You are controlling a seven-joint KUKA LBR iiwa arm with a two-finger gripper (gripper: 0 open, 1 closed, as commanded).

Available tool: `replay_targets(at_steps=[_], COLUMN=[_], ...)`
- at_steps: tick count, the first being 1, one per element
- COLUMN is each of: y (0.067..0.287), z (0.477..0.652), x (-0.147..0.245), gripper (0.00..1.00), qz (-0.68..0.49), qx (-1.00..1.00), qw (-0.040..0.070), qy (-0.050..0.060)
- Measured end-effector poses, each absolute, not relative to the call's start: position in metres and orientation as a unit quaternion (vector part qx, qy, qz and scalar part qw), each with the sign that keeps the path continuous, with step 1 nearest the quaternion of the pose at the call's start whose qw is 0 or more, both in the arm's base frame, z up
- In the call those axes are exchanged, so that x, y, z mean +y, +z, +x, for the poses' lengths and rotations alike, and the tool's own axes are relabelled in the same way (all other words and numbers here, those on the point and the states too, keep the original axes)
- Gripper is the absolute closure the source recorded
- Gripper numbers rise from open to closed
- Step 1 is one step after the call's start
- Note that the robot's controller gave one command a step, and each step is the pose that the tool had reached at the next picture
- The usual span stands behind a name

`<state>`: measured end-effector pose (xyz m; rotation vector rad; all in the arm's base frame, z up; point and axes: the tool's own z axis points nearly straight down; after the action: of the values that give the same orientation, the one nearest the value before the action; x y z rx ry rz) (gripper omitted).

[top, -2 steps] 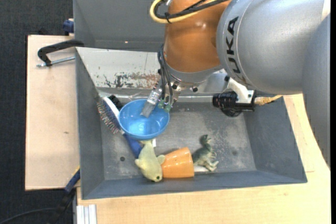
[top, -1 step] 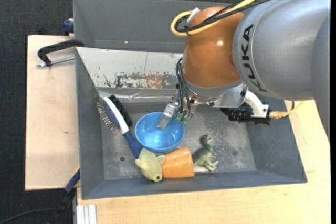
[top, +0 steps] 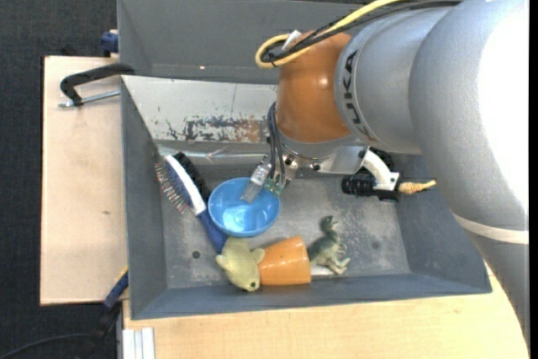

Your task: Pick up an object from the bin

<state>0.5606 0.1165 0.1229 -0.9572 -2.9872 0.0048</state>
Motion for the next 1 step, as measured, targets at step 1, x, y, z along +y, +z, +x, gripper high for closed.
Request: replay_targets(at_steps=[1], y=[0.1195], z=[0.559], x=[0.1239], gripper=[1.0], qz=[-0.316], qx=[-0.949], qw=[0.001], qy=[0.0])
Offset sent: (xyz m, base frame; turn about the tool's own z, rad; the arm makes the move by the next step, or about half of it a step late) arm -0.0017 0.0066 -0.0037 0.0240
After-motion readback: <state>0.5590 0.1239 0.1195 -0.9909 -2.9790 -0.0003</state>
